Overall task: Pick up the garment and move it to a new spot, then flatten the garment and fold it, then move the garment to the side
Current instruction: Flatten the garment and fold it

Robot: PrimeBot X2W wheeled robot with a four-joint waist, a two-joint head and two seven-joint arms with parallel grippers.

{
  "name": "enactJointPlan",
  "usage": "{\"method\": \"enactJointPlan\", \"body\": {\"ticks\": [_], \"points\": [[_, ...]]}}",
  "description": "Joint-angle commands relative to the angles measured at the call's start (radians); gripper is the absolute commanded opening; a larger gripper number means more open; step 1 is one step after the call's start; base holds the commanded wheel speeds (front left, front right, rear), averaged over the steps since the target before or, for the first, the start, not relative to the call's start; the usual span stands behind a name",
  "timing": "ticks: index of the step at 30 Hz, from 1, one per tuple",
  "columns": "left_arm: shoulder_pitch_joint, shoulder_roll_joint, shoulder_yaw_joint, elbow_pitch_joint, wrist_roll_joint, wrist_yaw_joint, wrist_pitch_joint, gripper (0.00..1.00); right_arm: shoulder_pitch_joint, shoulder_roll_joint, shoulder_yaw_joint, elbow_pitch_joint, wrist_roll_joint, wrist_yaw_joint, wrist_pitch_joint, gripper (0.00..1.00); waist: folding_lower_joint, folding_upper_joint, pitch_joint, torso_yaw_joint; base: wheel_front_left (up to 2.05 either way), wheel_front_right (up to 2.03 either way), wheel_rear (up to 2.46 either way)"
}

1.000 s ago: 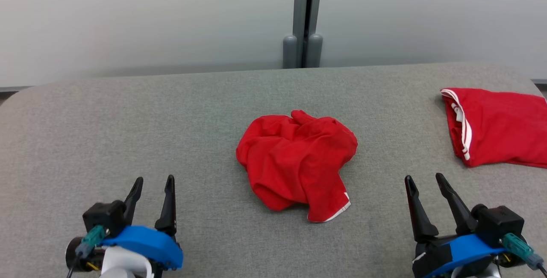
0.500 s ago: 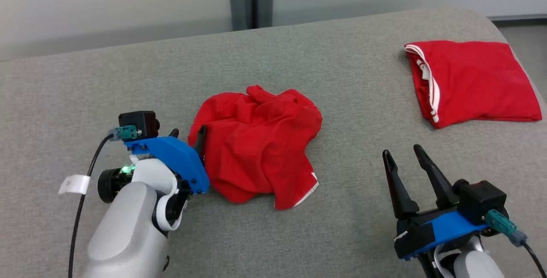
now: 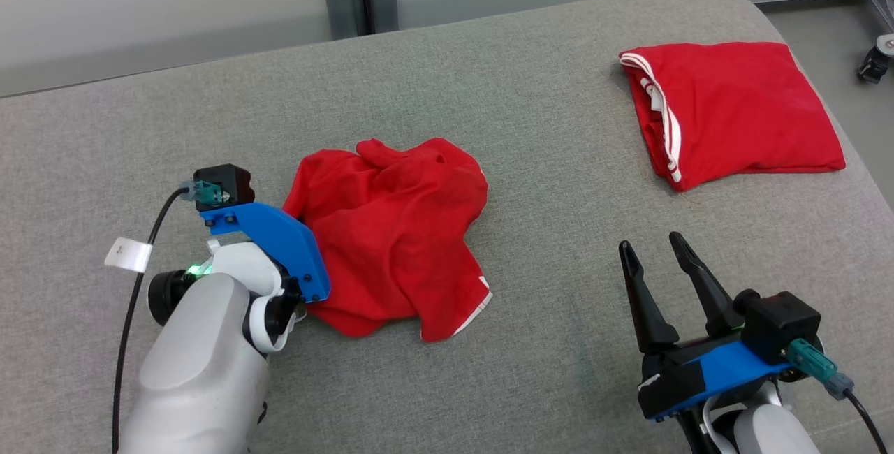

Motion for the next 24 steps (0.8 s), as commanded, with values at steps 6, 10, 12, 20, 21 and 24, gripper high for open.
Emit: {"method": "enactJointPlan", "body": {"ticks": [6,10,12,20,21,24], "points": [[-0.068,-0.024,-0.019,-0.068,0.060,-0.042,-0.285,0.00,-0.013,-0.002,-0.005,0.008,0.000,0.000,-0.008,1.00,0.0000,-0.0002,-0.024,0.014,0.00,0.00,0.00],[-0.127,-0.049,-0.062,-0.110,0.087,-0.096,-0.463,0.00,-0.008,-0.002,-0.006,0.010,-0.001,0.000,-0.004,1.00,0.0000,-0.0002,-0.046,0.022,0.00,0.00,0.00],[-0.164,-0.059,-0.092,-0.133,0.099,-0.117,-0.541,0.00,-0.007,-0.002,-0.002,0.012,0.004,0.000,-0.005,1.00,0.0000,-0.0002,-0.056,0.023,0.00,0.00,0.00],[-0.244,-0.074,-0.206,-0.319,0.024,-0.157,-0.647,0.00,0.000,-0.002,0.002,0.021,0.016,0.000,-0.010,1.00,0.0000,-0.0002,-0.081,0.016,0.00,0.00,0.00],[-0.239,-0.073,-0.219,-0.357,0.012,-0.158,-0.647,0.00,0.002,-0.002,-0.001,0.021,0.016,0.000,-0.011,1.00,0.0000,-0.0002,-0.081,0.018,0.00,0.00,0.00],[-0.180,-0.073,-0.277,-0.419,0.013,-0.167,-0.646,0.00,0.009,-0.001,-0.009,0.018,0.019,0.000,-0.016,1.00,0.0000,-0.0002,-0.077,0.034,0.00,0.00,0.00]]}}
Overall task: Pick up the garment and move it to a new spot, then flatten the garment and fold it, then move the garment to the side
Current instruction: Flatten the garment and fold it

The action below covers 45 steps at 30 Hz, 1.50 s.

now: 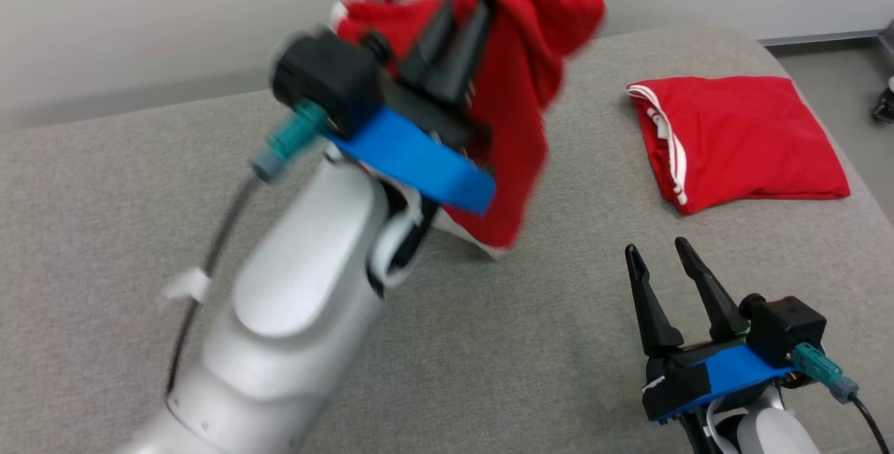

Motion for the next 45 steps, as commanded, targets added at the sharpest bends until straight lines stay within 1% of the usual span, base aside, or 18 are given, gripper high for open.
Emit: {"method": "enactJointPlan", "body": {"ticks": [1,3,5,8,11,12,13,15,17,19,23,27,30,35,38,40,42,45], "points": [[0.051,0.003,-0.029,0.012,0.017,-0.005,-0.001,0.00,0.009,-0.001,-0.001,-0.002,0.003,0.000,-0.007,1.00,0.0001,0.0001,0.005,0.013,0.00,0.00,0.00],[0.094,0.015,-0.083,0.035,0.034,-0.009,-0.002,0.00,0.011,-0.002,-0.003,-0.005,0.005,0.000,-0.006,1.00,0.0001,0.0001,0.009,0.029,0.00,0.00,0.00],[0.151,0.047,-0.143,0.069,0.043,-0.011,-0.002,0.00,0.012,-0.001,-0.005,-0.009,0.005,0.000,-0.006,1.00,0.0001,0.0001,0.012,0.048,0.00,0.00,0.00],[0.241,0.096,-0.269,0.112,0.004,-0.011,0.006,0.00,0.011,-0.002,-0.007,-0.010,0.004,0.000,-0.004,1.00,0.0001,0.0001,0.014,0.076,0.00,0.00,0.00],[0.314,0.165,-0.376,0.125,-0.066,-0.009,0.046,0.00,0.014,-0.002,-0.014,-0.016,-0.001,0.000,-0.002,1.00,0.0001,0.0001,0.012,0.104,0.00,0.00,0.00],[0.338,0.187,-0.410,0.117,-0.097,-0.010,0.068,0.46,0.016,-0.002,-0.015,-0.017,-0.003,0.000,0.000,1.00,0.0001,0.0001,0.010,0.111,0.00,0.00,0.00],[0.345,0.210,-0.444,0.100,-0.114,-0.010,0.083,1.00,0.018,-0.001,-0.019,-0.019,-0.007,0.000,0.001,1.00,0.0001,0.0001,0.008,0.120,0.00,0.00,0.00],[0.358,0.263,-0.467,0.079,-0.146,-0.009,0.092,1.00,0.020,-0.002,-0.024,-0.023,-0.007,0.000,0.005,1.00,0.0001,0.0001,0.006,0.136,0.00,0.00,0.00],[0.374,0.303,-0.468,0.060,-0.161,-0.009,0.098,1.00,0.026,-0.002,-0.032,-0.026,-0.010,0.000,0.007,1.00,0.0001,0.0001,0.001,0.150,0.00,0.00,0.00],[0.385,0.323,-0.454,0.031,-0.176,0.008,0.106,1.00,0.034,-0.002,-0.039,-0.029,-0.012,0.000,0.007,1.00,0.0001,0.0001,-0.004,0.162,0.00,0.00,0.00],[0.365,0.344,-0.434,-0.059,-0.183,0.042,0.128,1.00,0.040,-0.002,-0.049,-0.037,-0.013,0.000,0.012,1.00,0.0001,0.0001,-0.009,0.176,0.00,0.00,0.00],[0.333,0.328,-0.446,-0.134,-0.182,0.046,0.173,1.00,0.042,-0.002,-0.044,-0.044,-0.011,0.000,0.017,1.00,0.0001,0.0001,-0.012,0.169,0.00,0.00,0.00],[0.307,0.303,-0.464,-0.173,-0.188,0.044,0.216,1.00,0.045,-0.002,-0.040,-0.045,-0.008,0.000,0.017,1.00,0.0001,0.0001,-0.015,0.151,0.00,0.00,0.00],[0.289,0.283,-0.470,-0.221,-0.237,0.065,0.327,1.00,0.052,-0.002,-0.043,-0.045,-0.005,0.000,0.014,1.00,0.0001,0.0001,-0.013,0.124,0.00,0.00,0.00],[0.291,0.273,-0.487,-0.202,-0.281,0.081,0.423,1.00,0.051,-0.002,-0.044,-0.041,-0.001,0.000,0.009,1.00,0.0001,0.0001,-0.012,0.110,0.00,0.00,0.00],[0.304,0.254,-0.498,-0.188,-0.312,0.091,0.474,1.00,0.047,-0.002,-0.044,-0.041,0.000,0.000,0.009,1.00,0.0001,0.0001,-0.009,0.100,0.00,0.00,0.00],[0.317,0.230,-0.500,-0.178,-0.344,0.095,0.501,1.00,0.043,-0.002,-0.042,-0.042,0.002,0.000,0.007,1.00,0.0001,0.0001,-0.005,0.093,0.00,0.00,0.00],[0.321,0.209,-0.516,-0.155,-0.362,0.085,0.528,1.00,0.037,-0.002,-0.038,-0.041,0.003,0.000,0.004,1.00,0.0001,0.0001,0.004,0.084,0.00,0.00,0.00]]}}
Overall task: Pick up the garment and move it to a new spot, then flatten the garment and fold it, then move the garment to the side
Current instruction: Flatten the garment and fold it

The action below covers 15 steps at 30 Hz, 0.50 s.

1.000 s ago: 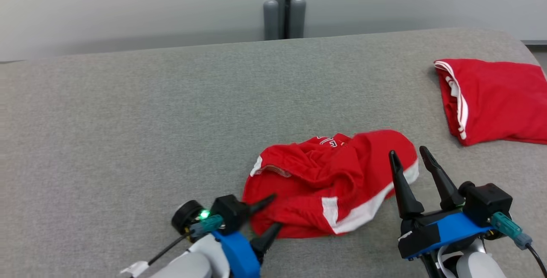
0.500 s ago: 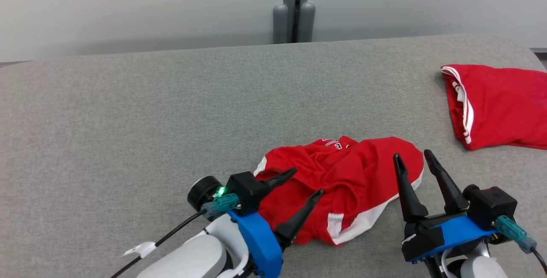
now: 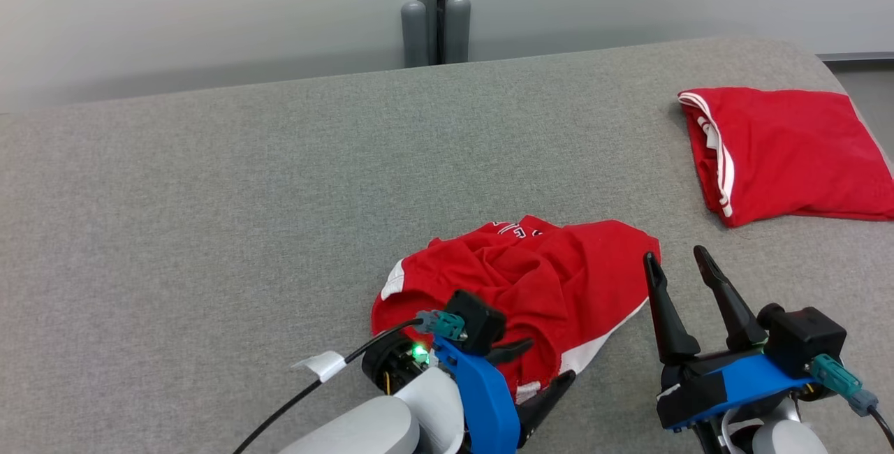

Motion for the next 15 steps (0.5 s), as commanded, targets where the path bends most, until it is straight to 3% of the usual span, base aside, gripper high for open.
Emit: {"method": "enactJointPlan", "body": {"ticks": [1,8,15], "points": [[0.005,-0.007,-0.008,0.015,-0.004,-0.006,0.008,1.00,-0.006,-0.002,0.003,0.000,0.005,0.000,-0.007,1.00,0.0000,0.0001,0.004,-0.005,0.00,0.00,0.00],[-0.020,-0.056,-0.013,0.108,-0.007,0.008,0.017,1.00,-0.020,-0.002,0.013,0.003,0.008,0.000,-0.010,1.00,0.0000,0.0001,0.020,-0.025,0.00,0.00,0.00],[-0.059,-0.107,-0.012,0.212,-0.015,-0.025,0.015,1.00,-0.028,-0.002,0.017,0.012,0.019,0.000,-0.019,1.00,0.0000,0.0001,0.037,-0.050,0.00,0.00,0.00]]}}
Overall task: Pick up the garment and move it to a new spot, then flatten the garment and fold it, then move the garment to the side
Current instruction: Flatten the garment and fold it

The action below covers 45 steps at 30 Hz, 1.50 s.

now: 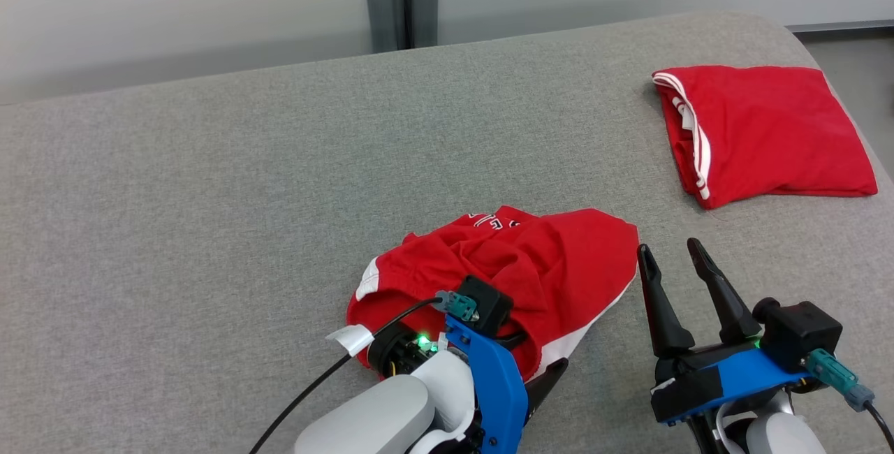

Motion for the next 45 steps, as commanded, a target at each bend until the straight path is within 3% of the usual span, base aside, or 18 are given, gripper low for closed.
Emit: {"method": "enactJointPlan", "body": {"ticks": [1,2,4,11,17,25,36,42,44,45], "points": [[-0.016,-0.003,0.000,0.011,0.007,-0.007,-0.006,1.00,-0.010,-0.002,0.000,0.002,0.008,0.000,-0.005,1.00,0.0000,-0.0001,0.001,-0.003,0.00,0.00,0.00],[-0.023,-0.009,0.001,0.030,0.007,-0.008,-0.011,0.78,-0.013,-0.002,0.000,0.004,0.011,0.000,-0.007,1.00,0.0000,-0.0001,0.002,-0.007,0.00,0.00,0.00],[-0.030,-0.018,0.006,0.057,0.006,-0.015,-0.032,0.00,-0.015,-0.002,-0.001,0.005,0.014,0.000,-0.011,1.00,0.0000,-0.0001,0.004,-0.012,0.00,0.00,0.00],[-0.047,-0.031,0.123,0.075,-0.005,-0.012,-0.263,0.00,-0.005,-0.002,-0.020,0.010,0.012,0.000,-0.018,1.00,0.0000,-0.0001,0.005,-0.003,0.00,0.00,0.00],[0.003,0.071,0.226,0.021,-0.003,0.049,-0.403,0.00,0.000,-0.002,-0.029,0.004,0.007,0.000,-0.015,1.00,0.0000,-0.0001,-0.005,0.028,0.00,0.00,0.00],[0.126,0.221,0.281,-0.075,-0.019,0.165,-0.415,0.00,0.007,-0.002,-0.033,-0.009,0.003,0.000,-0.005,1.00,0.0000,-0.0001,-0.009,0.076,0.00,0.00,0.00],[0.096,0.276,0.257,-0.019,0.108,0.246,-0.490,0.00,-0.004,-0.002,-0.021,-0.010,0.001,0.000,0.006,1.00,0.0000,-0.0001,-0.014,0.095,0.00,0.00,0.00],[0.089,0.280,0.255,0.040,0.129,0.249,-0.504,0.00,0.001,-0.002,-0.013,-0.008,0.002,0.000,0.006,1.00,0.0000,-0.0001,-0.024,0.079,0.00,0.00,0.00],[0.102,0.271,0.266,0.042,0.111,0.240,-0.510,1.00,0.009,-0.002,-0.017,-0.008,0.001,0.000,0.007,1.00,0.0000,-0.0001,-0.027,0.077,0.00,0.00,0.00],[0.108,0.268,0.269,0.041,0.106,0.238,-0.513,1.00,0.013,-0.002,-0.019,-0.009,0.000,0.000,0.007,1.00,0.0000,-0.0001,-0.030,0.077,0.00,0.00,0.00]]}}
